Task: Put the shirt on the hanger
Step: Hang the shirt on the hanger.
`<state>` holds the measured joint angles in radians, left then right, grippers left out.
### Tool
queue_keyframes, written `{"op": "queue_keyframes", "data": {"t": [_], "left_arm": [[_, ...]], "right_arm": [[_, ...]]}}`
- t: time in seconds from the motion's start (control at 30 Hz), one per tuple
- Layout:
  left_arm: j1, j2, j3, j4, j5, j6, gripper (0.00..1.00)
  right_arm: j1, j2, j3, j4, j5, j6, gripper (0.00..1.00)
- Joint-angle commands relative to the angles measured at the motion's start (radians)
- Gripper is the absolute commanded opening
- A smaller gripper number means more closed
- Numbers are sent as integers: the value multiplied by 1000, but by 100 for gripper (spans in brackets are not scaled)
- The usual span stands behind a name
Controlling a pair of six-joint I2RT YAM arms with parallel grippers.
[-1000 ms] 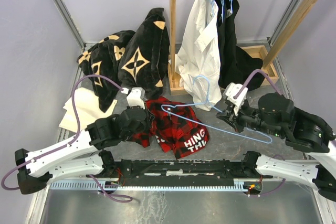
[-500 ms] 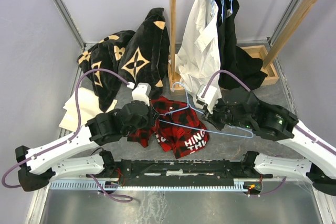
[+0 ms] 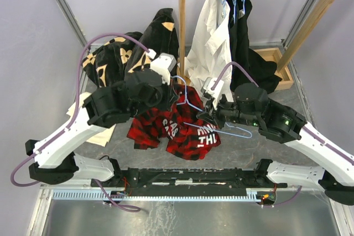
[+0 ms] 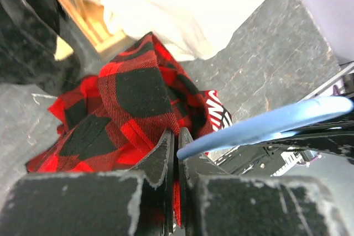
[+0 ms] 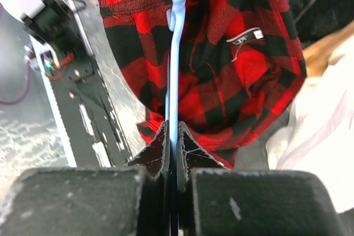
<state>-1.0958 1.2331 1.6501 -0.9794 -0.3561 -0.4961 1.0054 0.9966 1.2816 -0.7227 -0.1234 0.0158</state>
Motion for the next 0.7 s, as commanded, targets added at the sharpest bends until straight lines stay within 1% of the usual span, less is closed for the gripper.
{"op": "queue_keyframes", "data": {"t": [0.0,0.1,0.3,0.43,0.57,0.67], "left_arm": [[-4,57,220,-159,22,126,3],[-5,80,268,-176,40,151,3],[-4,96,256,-179,113,169,3],[-4,100,253,-180,160,185,3],[-4,97,244,-180,203,186,3],[-4,80,225,-181,191,179,3]], "right_arm": [[-31,-6,64,199,-151,63,0],[-47,-1,44,271,-169,95,0],[-61,-7,-67,427,-198,155,0],[-62,-16,-180,577,-195,220,0],[-64,-43,-278,708,-112,277,0],[-65,-70,-323,749,-47,299,0]]}}
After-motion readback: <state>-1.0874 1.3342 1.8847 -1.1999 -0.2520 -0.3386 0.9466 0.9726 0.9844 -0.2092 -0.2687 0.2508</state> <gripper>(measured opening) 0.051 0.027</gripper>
